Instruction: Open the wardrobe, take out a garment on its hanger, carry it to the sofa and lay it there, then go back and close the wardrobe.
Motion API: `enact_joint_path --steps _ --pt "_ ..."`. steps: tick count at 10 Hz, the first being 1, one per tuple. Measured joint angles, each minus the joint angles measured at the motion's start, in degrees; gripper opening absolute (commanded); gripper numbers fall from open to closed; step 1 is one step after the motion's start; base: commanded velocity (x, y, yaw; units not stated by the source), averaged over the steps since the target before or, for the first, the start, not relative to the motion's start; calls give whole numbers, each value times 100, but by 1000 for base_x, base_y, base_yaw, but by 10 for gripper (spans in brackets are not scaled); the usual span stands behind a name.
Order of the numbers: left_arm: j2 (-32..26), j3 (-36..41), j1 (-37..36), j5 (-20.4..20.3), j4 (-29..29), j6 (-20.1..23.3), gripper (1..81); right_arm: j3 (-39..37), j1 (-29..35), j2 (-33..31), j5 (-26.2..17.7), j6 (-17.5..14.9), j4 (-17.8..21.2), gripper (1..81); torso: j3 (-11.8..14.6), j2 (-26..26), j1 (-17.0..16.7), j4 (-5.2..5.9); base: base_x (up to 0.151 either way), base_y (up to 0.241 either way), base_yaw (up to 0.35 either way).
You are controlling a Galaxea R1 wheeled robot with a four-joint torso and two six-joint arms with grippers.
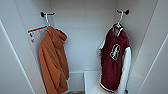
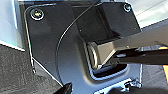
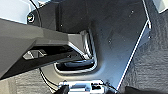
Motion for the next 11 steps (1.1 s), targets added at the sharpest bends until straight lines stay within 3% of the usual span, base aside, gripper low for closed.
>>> enact_joint_path --steps 3,8,10,11 --pt "2 0 2 2 0 2 811 0 9 0 -5 0 -2 811 0 0 -1 0 89 0 0" --pt "2 0 20 5 -2 2 811 4 11 0 -16 -4 -5 811 0 0 2 -2 0 0 0" --pt "5 0 17 5 -2 0 811 4 27 0 -17 -4 -5 811 0 0 0 -135 0 0 0" --pt "2 0 16 9 0 2 811 4 41 0 -17 -1 -5 811 0 0 0 -317 0 0 0"
